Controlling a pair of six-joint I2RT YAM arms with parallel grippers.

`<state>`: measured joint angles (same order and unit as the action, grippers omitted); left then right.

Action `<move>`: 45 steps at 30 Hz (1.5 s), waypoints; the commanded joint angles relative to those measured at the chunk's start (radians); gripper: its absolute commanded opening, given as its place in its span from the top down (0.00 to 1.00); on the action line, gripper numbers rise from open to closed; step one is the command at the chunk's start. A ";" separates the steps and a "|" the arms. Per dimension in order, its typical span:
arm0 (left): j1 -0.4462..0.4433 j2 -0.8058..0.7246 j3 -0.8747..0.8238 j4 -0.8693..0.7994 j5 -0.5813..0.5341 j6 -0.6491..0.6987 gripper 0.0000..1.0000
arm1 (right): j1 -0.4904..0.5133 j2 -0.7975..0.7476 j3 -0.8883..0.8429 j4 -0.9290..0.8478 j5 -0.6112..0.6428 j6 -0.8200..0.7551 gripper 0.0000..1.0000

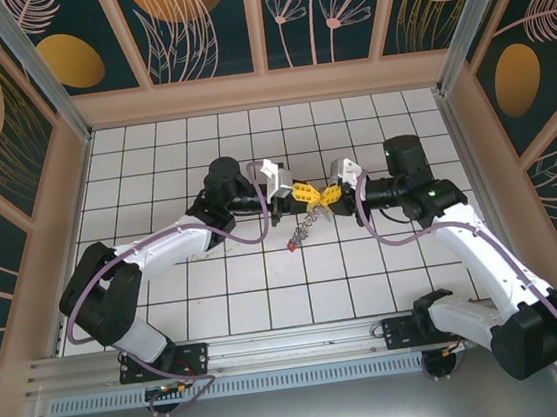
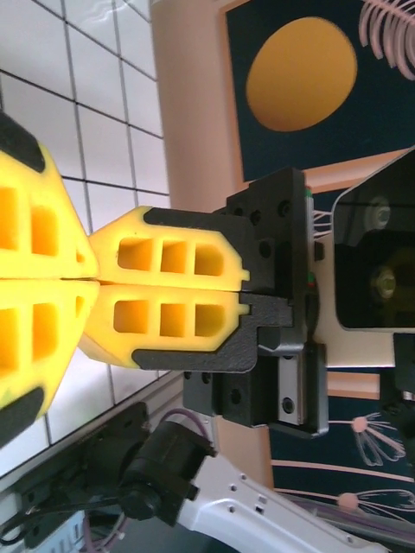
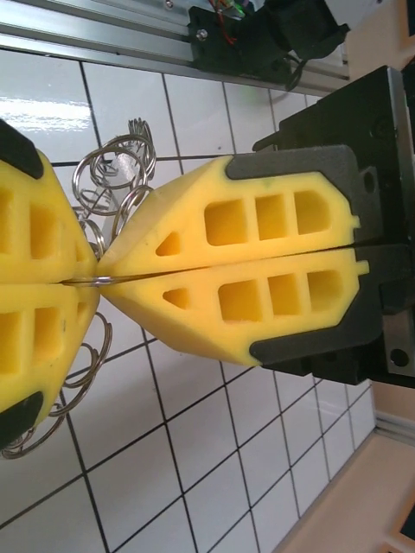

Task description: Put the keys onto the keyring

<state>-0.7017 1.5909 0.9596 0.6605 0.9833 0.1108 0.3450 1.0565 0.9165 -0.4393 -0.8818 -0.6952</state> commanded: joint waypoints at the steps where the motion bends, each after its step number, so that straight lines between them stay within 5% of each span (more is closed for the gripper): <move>1: 0.000 -0.048 0.062 -0.235 -0.013 0.185 0.88 | 0.004 0.012 0.061 -0.070 0.032 -0.058 1.00; 9: 0.006 -0.019 0.228 -0.740 -0.094 0.533 0.85 | 0.033 0.052 0.129 -0.177 0.106 -0.137 1.00; 20: 0.005 0.015 0.266 -0.852 -0.088 0.627 0.86 | 0.095 0.096 0.172 -0.204 0.191 -0.158 1.00; 28: 0.006 0.035 0.281 -0.800 -0.011 0.572 0.88 | 0.144 0.124 0.186 -0.198 0.246 -0.160 1.00; 32: 0.007 0.042 0.286 -0.795 0.000 0.560 1.00 | 0.154 0.125 0.187 -0.177 0.252 -0.156 1.00; 35: 0.005 0.029 0.266 -0.750 0.013 0.525 1.00 | 0.151 0.105 0.171 -0.154 0.249 -0.152 0.96; 45: 0.045 -0.048 0.067 -0.188 0.102 0.157 1.00 | 0.013 -0.047 0.014 -0.018 0.061 -0.061 0.71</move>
<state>-0.6647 1.5860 1.0561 0.2073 1.0069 0.4133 0.3866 1.0519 0.9703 -0.5434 -0.7090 -0.7982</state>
